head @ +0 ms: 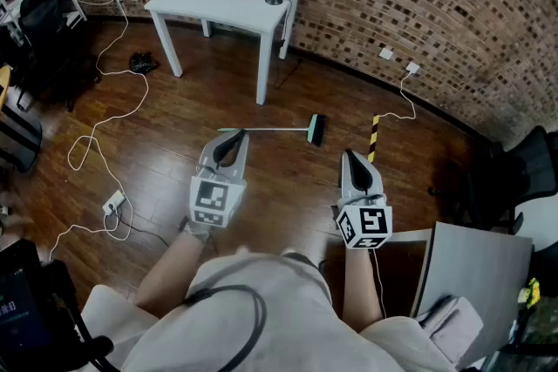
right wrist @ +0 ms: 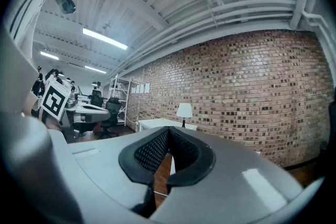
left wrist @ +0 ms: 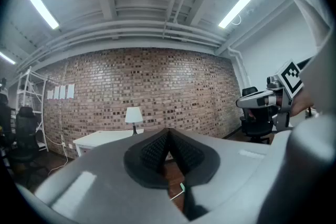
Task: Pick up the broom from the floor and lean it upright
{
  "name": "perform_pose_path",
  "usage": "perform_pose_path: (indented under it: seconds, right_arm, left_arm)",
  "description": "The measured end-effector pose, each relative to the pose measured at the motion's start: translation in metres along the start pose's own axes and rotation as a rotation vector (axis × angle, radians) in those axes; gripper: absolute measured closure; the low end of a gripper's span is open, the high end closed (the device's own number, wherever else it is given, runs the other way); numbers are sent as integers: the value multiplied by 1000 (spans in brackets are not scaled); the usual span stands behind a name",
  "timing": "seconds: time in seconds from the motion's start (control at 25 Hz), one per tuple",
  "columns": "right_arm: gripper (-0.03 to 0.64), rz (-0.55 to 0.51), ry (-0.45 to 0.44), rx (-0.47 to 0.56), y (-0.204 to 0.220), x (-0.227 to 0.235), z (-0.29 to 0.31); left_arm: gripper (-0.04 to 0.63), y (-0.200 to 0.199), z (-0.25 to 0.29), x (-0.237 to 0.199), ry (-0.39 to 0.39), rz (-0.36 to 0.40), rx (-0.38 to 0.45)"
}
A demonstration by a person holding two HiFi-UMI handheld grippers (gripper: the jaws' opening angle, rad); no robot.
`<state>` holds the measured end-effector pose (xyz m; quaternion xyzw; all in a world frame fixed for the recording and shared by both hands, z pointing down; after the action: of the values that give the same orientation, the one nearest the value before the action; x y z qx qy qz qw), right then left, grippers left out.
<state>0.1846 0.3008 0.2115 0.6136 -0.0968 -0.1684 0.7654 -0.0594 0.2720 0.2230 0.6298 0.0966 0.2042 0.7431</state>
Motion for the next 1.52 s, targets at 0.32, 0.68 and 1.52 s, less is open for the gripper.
perform_pose_path:
  seconds: [0.32, 0.68, 1.52]
  right_arm:
    - [603, 20, -9, -14, 3, -16, 15]
    - [603, 42, -39, -19, 5, 4, 70]
    - [603, -32, -163, 32, -53, 175, 264]
  left_arm:
    - [594, 17, -4, -26, -24, -4, -37]
    - [594, 23, 47, -42, -22, -10, -60]
    - [594, -39, 272, -57, -110, -25, -38]
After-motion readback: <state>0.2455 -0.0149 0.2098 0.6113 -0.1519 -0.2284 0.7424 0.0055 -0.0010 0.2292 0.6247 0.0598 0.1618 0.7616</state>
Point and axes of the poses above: the fingertips, and each gripper's own axes: z forward along the fingers, x to its right, y out of its underside, the point moved 3 cm from there along -z, backward along the fingers, and after that the axes turned 9 degrees about -x, right-handed, at the moved point
